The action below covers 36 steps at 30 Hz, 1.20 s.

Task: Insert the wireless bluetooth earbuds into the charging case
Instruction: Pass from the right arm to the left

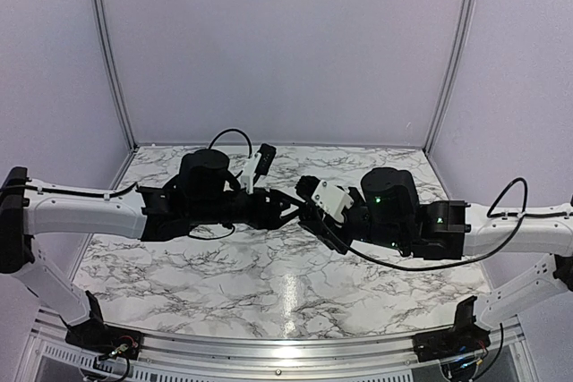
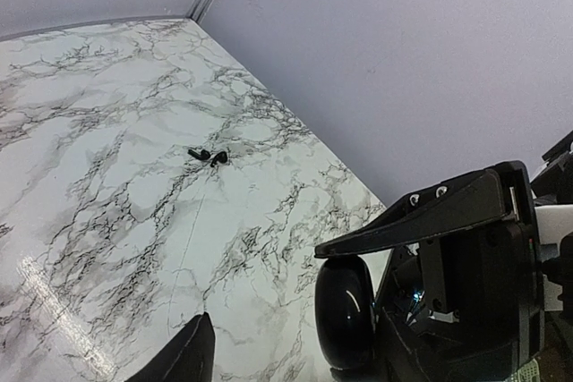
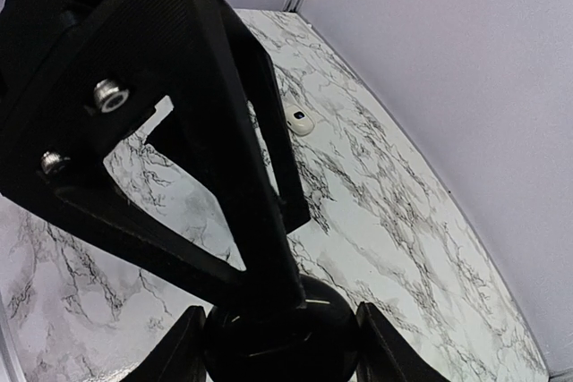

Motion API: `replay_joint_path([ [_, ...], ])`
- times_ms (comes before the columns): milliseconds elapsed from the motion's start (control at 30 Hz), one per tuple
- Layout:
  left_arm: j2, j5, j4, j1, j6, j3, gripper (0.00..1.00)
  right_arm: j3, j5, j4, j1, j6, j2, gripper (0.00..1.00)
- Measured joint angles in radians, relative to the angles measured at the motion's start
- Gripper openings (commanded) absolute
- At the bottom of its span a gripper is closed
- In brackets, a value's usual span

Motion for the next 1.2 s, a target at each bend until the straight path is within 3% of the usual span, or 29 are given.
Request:
replay_joint_path([
  [300,0.026,0.02,0.033,-0.004,-0.017,0.001,0.58,0.0,0.019,0.0,0.0,0.0,0.003,0.37],
  [533,0.045,0.038,0.04,-0.005,-0.026,0.018,0.43,0.0,0.026,0.003,0.0,0.0,0.009,0.37],
  [833,0.056,0.055,0.049,-0.005,-0.03,0.029,0.44,0.0,0.031,0.011,0.0,-0.007,0.01,0.37],
  [1100,0.056,0.063,0.056,-0.005,-0.029,0.032,0.25,0.0,0.042,0.013,0.0,-0.007,0.01,0.4],
  [1200,0.056,0.063,0.06,-0.005,-0.028,0.032,0.18,-0.004,0.041,0.018,0.0,-0.008,0.01,0.46],
])
